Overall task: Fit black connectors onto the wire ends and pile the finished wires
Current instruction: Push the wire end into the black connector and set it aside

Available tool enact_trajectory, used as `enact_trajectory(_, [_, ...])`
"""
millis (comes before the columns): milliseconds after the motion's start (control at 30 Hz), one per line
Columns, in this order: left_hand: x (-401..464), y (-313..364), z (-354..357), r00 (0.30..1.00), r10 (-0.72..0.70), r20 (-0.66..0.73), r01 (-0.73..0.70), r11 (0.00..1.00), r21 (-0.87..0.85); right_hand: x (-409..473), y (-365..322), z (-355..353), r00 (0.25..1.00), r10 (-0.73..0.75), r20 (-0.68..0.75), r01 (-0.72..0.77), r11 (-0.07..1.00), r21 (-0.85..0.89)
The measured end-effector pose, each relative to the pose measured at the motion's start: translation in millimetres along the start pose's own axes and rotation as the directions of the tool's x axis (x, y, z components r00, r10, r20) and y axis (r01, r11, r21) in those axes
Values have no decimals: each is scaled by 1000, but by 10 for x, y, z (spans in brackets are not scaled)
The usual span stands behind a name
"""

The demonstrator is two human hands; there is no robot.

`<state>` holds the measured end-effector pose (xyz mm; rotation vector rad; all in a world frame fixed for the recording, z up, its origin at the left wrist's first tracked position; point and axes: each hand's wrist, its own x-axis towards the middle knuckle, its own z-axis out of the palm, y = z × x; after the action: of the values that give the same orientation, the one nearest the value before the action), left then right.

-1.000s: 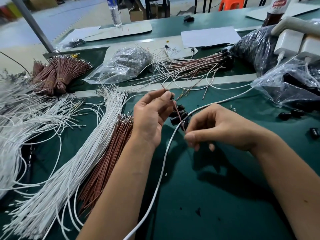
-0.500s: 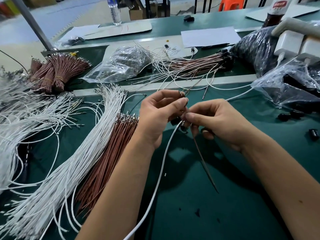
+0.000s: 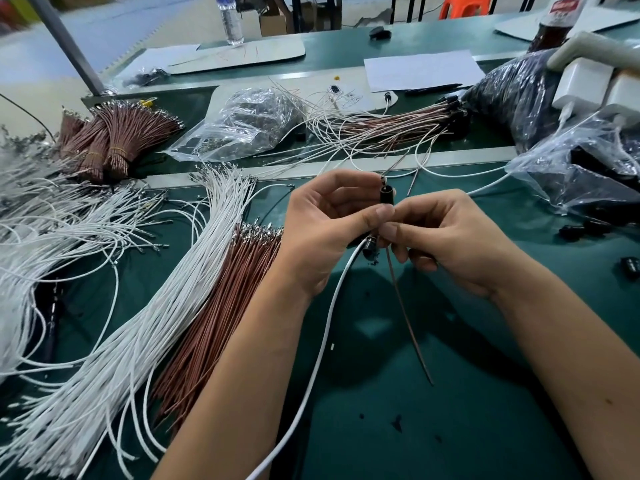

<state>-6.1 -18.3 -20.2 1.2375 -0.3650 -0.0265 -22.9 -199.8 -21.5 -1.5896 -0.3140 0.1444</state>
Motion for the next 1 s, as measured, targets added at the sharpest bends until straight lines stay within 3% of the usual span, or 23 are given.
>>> enact_trajectory(167, [-4, 8, 2, 1000, -20, -10, 20, 999, -29, -8, -22, 16, 1000, 8, 0, -8, 1000, -5])
enact_trajectory(567, [15, 35, -56, 975, -221, 5, 216, 952, -218, -16, -28, 56, 1000, 13, -6, -13, 1000, -12])
enact_trajectory(833, [21, 58, -57, 961, -274, -39, 255, 931, -262, -9, -6, 46, 1000, 13, 8, -13, 1000, 8])
enact_trajectory(1000, [6, 45, -40, 971, -237, -28, 226, 951, -209, -6, 6, 30, 1000, 5, 7, -5, 1000, -9])
